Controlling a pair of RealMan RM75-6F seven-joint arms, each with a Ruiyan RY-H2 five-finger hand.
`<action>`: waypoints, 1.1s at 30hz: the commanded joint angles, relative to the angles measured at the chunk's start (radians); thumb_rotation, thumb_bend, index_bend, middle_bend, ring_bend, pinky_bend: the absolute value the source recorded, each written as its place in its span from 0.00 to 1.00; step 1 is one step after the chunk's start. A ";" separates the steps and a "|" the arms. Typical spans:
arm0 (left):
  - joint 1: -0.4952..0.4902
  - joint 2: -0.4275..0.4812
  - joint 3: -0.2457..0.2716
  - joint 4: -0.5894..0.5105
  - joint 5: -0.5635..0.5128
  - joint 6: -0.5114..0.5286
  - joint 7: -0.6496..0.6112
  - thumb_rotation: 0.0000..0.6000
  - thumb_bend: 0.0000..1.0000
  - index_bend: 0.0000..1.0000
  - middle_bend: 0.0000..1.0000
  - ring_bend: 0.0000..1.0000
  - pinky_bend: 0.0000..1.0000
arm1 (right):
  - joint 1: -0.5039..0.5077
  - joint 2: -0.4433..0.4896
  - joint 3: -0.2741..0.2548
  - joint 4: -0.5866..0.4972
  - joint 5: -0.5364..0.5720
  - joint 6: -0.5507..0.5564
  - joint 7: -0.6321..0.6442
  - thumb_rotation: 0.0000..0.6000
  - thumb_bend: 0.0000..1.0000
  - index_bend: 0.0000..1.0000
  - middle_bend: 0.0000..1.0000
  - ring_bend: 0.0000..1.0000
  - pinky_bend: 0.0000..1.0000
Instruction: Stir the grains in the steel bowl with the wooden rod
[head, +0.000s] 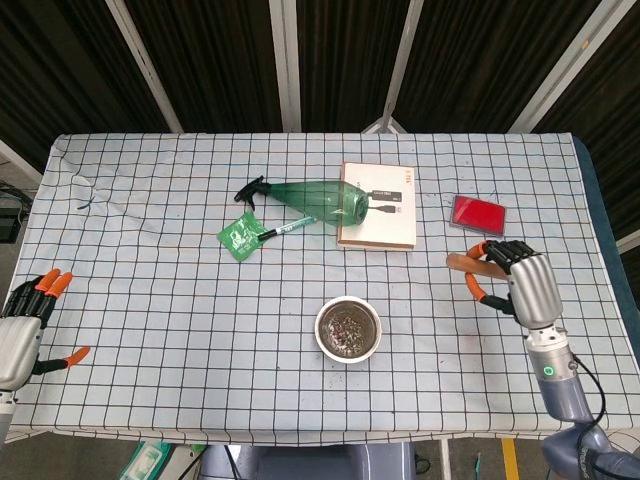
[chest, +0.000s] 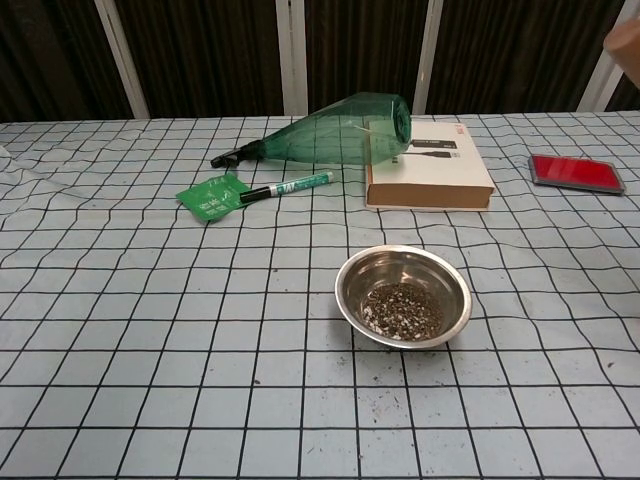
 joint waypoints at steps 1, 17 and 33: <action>0.000 0.000 0.000 0.001 0.000 0.001 -0.001 1.00 0.06 0.00 0.00 0.00 0.00 | -0.005 0.009 -0.060 0.077 -0.031 -0.038 -0.107 1.00 0.67 0.82 0.66 0.52 0.47; 0.001 0.006 0.005 0.006 0.010 0.000 -0.022 1.00 0.06 0.00 0.00 0.00 0.00 | 0.007 -0.033 -0.183 0.128 -0.074 -0.197 -0.526 1.00 0.67 0.73 0.64 0.46 0.45; 0.000 0.013 0.008 -0.004 0.009 -0.008 -0.026 1.00 0.06 0.00 0.00 0.00 0.00 | -0.020 0.001 -0.204 -0.041 0.037 -0.300 -0.680 1.00 0.60 0.44 0.43 0.35 0.37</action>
